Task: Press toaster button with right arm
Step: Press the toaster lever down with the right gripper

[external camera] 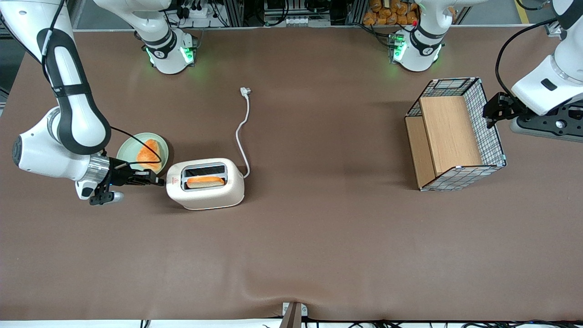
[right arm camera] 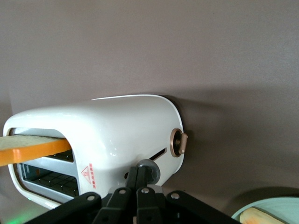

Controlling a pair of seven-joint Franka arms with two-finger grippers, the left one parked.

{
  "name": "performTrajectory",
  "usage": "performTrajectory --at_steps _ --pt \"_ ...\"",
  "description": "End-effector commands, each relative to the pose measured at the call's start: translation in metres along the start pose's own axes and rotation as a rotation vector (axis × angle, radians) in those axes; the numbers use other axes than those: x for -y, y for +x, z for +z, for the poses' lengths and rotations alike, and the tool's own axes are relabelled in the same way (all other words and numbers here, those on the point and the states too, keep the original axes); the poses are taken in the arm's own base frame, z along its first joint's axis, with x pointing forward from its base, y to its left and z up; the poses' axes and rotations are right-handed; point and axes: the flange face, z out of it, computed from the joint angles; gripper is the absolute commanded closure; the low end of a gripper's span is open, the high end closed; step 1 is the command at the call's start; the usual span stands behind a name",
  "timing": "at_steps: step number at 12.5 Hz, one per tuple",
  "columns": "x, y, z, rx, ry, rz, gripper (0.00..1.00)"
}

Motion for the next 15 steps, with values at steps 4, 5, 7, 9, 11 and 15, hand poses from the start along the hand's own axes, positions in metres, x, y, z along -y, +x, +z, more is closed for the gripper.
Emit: performTrajectory --at_steps 4,5,7,9,11,15 --pt "-0.019 0.000 0.019 -0.004 0.011 -0.010 1.00" --pt "-0.021 0.000 0.022 -0.003 0.013 -0.007 1.00" --pt "-0.024 0.001 0.028 -0.006 0.002 -0.005 1.00" --pt "-0.028 -0.001 0.033 -0.008 -0.002 -0.005 1.00" --pt "-0.034 -0.003 0.038 -0.011 -0.012 -0.019 1.00" --pt "-0.043 -0.006 0.054 -0.025 0.003 -0.012 1.00"
